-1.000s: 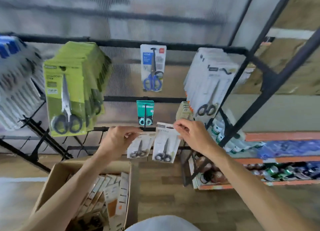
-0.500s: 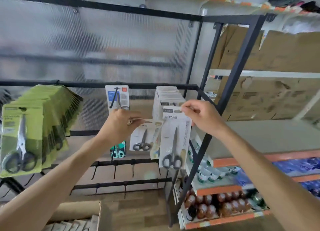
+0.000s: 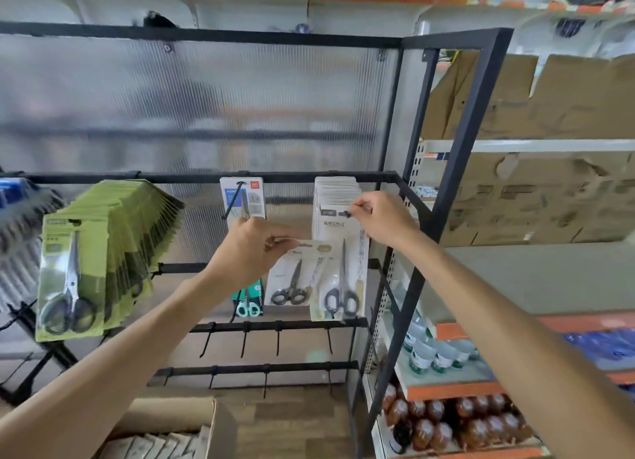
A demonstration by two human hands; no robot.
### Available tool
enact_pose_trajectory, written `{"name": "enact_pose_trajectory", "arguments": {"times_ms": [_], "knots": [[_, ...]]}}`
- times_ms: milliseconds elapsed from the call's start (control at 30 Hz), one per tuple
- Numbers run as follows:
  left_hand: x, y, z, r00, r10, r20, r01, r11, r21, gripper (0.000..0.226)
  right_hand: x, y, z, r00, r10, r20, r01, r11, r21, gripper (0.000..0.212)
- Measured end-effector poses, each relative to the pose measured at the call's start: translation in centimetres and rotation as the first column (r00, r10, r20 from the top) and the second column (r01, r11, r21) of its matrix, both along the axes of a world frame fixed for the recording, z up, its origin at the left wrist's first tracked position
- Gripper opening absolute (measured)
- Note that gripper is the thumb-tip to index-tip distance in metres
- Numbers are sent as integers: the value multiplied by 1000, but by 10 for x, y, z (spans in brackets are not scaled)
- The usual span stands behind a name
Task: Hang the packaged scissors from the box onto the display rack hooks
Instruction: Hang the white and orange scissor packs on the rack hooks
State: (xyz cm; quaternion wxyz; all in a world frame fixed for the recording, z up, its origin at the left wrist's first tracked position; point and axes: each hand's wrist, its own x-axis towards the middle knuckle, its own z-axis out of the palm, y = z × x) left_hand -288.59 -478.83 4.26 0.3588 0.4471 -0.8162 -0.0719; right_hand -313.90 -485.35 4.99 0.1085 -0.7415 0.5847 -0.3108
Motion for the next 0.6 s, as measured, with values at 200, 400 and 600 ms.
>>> {"name": "enact_pose_trajectory", "arguments": {"times_ms": [200, 400, 600], "knots": [[0, 1, -2, 1000, 23, -11, -23, 1000, -1, 20, 4, -8, -2, 993, -115, 16, 116, 986, -121, 16], [6, 8, 0, 1000, -3, 12, 3, 998, -68, 20, 4, 41, -1, 991, -88, -96, 44, 919, -391, 23], [5, 5, 7, 999, -28, 31, 32, 990, -138, 18, 16, 79, -2, 941, 337, -1, -336, 939, -75, 29]]}}
